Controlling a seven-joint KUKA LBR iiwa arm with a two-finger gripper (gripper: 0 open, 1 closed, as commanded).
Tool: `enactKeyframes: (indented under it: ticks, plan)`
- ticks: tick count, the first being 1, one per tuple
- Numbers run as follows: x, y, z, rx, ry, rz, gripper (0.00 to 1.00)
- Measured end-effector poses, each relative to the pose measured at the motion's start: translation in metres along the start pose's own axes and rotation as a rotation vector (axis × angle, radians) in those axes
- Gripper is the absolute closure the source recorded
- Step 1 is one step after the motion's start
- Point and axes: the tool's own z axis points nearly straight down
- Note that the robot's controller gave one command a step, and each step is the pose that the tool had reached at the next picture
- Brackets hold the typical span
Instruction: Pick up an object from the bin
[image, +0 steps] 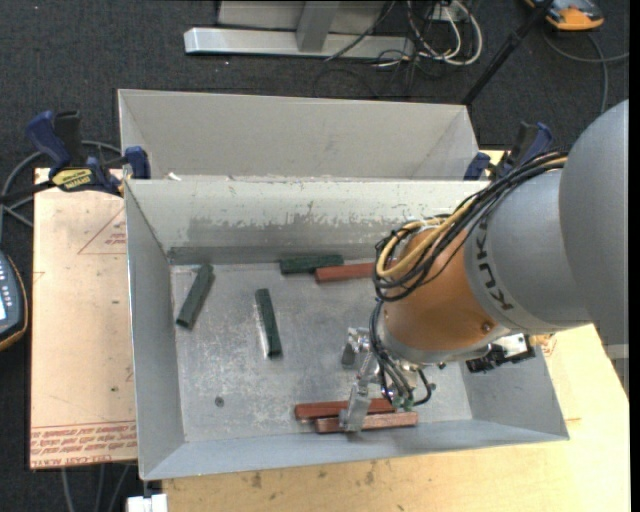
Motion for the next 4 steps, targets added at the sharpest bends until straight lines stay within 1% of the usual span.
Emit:
enactKeyframes:
  ticks: [1, 2, 3, 4]
  plan:
    - [-0.001, 0.000, -0.001, 0.000, 0.000, 0.001, 1.00]
    - [-0.001, 0.000, 0.000, 0.000, -0.003, 0.002, 0.00]
    - [-0.016, -0.054, -0.006, 0.003, -0.002, 0.036, 0.00]
    - [-0.006, -0.029, 0.005, 0.002, 0.003, 0.407, 0.00]
